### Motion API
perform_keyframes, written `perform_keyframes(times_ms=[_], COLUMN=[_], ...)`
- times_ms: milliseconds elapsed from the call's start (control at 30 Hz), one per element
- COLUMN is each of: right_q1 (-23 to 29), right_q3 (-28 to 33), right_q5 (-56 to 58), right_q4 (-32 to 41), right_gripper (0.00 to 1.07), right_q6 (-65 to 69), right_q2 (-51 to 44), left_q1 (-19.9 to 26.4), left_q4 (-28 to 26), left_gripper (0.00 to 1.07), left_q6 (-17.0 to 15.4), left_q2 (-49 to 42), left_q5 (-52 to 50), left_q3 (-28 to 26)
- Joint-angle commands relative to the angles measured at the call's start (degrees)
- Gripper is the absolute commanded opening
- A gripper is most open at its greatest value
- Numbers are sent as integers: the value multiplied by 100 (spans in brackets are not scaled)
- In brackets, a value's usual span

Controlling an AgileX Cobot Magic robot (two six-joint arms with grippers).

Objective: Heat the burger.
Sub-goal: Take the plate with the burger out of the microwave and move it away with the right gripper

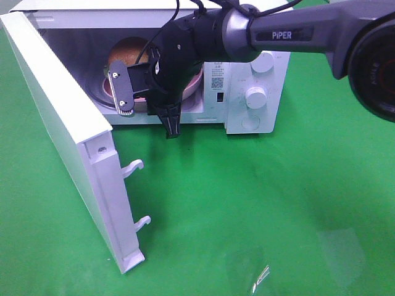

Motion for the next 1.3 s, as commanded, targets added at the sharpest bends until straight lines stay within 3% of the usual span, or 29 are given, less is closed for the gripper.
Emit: perform_keyframes(times_ms=[33,167,700,1300], right_q1=[-17,-17,-17,-17], right_q3=[269,1020,2126,3793], right_q5=[-143,-985,-1776,-2790], right_q4=[-40,-52,-395,-561], right_gripper=[0,0,0,0], right_q6=[-264,-338,-458,-504], right_q2=[-269,-716,-1318,-2154], left_q1=[0,0,0,0], left_q4=[17,17,17,17], left_gripper=[101,101,101,101], left_q6=[23,23,23,23], left_q2=[-86,-86,-86,-86], left_q5=[-97,-97,-97,-97], left_q3=[-6,-6,-6,-6])
